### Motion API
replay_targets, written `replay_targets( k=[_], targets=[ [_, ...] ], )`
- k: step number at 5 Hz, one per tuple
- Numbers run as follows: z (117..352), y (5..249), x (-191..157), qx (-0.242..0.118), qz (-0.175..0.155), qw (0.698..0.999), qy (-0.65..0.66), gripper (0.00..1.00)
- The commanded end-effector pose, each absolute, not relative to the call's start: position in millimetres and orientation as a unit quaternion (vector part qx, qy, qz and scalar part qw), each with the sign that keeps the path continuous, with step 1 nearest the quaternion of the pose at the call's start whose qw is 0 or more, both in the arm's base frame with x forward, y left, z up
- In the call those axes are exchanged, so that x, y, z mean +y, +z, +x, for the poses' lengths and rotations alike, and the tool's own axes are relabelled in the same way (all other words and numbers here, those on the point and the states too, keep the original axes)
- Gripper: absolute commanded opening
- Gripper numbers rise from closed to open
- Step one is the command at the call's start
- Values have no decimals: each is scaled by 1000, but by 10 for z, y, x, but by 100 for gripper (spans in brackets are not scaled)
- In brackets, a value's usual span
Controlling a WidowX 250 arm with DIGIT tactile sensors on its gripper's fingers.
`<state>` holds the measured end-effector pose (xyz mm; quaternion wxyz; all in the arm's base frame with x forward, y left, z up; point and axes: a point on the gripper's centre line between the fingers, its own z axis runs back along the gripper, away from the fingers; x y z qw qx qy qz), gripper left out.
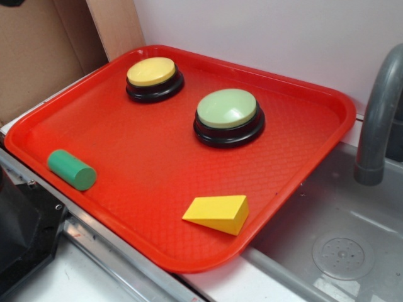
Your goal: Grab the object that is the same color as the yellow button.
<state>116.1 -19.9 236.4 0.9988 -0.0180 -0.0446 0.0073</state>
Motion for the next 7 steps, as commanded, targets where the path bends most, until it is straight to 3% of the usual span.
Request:
replay_targets(
  k=[1, 3, 5, 6, 7],
  targets=[
    [1161, 2364, -199, -45, -18, 999, 7, 100],
    [1471, 2190, -466, -44, -22, 973, -223, 100],
    [1699, 1861, -975, -75, -15, 886, -458, 100],
    [1778, 1607, -1162, -106, -68, 818, -561, 100],
    [1807, 1379, -1292, -92, -49, 804, -585, 100]
  ],
)
